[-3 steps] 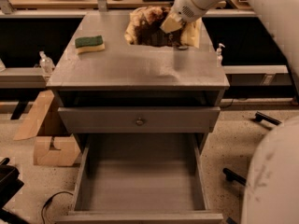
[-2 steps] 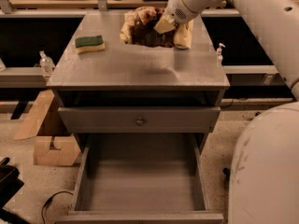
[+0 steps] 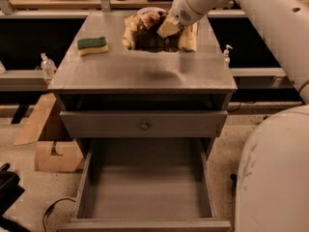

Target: Pick brown chip bag from middle drawer and place on counter

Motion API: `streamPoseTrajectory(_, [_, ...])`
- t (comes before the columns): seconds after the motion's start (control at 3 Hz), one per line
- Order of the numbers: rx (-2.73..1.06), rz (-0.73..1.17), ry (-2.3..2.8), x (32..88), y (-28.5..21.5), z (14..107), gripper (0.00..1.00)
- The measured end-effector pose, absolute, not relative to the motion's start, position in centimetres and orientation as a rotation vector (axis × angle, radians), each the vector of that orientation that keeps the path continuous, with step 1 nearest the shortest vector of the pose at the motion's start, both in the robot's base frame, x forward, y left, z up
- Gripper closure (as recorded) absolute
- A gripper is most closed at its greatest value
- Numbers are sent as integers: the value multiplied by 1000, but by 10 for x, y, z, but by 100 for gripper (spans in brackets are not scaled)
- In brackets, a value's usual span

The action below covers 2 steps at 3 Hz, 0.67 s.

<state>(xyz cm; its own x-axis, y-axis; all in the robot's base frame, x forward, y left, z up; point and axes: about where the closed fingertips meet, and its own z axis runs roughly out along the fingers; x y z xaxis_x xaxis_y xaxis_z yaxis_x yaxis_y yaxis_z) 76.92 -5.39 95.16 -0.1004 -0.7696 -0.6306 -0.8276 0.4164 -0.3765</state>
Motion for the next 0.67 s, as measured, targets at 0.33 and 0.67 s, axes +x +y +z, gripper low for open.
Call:
streamPoseTrajectory(0.33, [-1368, 96, 1877, 770, -52, 949, 28])
streamPoseTrajectory(0.67, [-1372, 100, 1878, 770, -50, 946, 5])
